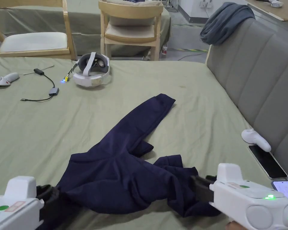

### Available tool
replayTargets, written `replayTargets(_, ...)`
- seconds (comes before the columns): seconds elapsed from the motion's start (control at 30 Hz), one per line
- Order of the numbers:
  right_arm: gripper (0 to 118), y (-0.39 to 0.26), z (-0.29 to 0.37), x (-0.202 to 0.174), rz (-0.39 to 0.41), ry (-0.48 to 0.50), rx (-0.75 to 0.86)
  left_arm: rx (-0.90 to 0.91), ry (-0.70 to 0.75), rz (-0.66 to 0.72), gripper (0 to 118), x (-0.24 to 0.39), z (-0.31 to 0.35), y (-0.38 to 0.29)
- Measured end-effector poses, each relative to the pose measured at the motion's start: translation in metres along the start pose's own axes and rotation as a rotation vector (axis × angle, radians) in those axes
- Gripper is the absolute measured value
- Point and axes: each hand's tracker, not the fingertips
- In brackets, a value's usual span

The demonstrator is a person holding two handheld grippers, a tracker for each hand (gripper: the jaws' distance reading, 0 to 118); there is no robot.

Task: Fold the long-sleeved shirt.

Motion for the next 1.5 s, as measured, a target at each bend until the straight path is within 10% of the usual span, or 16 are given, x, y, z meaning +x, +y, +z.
replayTargets(0.03,4,0.000,0.001,0.003,0.008,-0.039,0.013,-0.002,0.011,-0.002,7,0.004,0.003,0.001)
replayTargets(0.17,0,0.005,0.007,0.013,0.011,-0.079,-0.016,0.030,-0.003,0.000,4,0.006,0.004,0.019)
replayTargets(0.3,95,-0.012,-0.009,0.016,0.008,-0.119,-0.162,0.044,-0.013,0.020,4,0.003,-0.010,0.028)
replayTargets(0.47,96,-0.039,-0.055,0.019,0.048,-0.187,-0.273,0.031,-0.019,-0.010,4,0.011,-0.035,0.047)
replayTargets(0.57,65,-0.045,-0.084,0.020,0.032,-0.183,-0.315,0.013,-0.024,-0.034,5,0.014,-0.060,0.059)
replayTargets(0.63,60,-0.045,-0.085,0.014,0.087,-0.212,-0.314,-0.016,-0.022,-0.051,50,0.015,-0.079,0.066)
replayTargets(0.7,10,-0.038,-0.075,0.008,0.062,-0.168,-0.319,-0.054,-0.007,-0.075,108,0.015,-0.104,0.069)
replayTargets(0.73,10,-0.041,-0.077,0.011,0.055,-0.153,-0.307,-0.062,0.011,-0.082,110,0.014,-0.116,0.070)
replayTargets(1.0,10,-0.045,-0.080,0.016,0.040,-0.143,-0.296,-0.245,0.028,-0.057,89,0.004,-0.201,0.062)
replayTargets(1.13,10,-0.041,-0.076,0.016,0.036,-0.139,-0.306,-0.241,-0.095,-0.065,14,0.015,-0.195,0.061)
replayTargets(1.5,10,0.075,0.013,0.017,-0.035,-0.020,0.053,0.194,-0.063,-0.018,13,-0.005,-0.073,0.153)
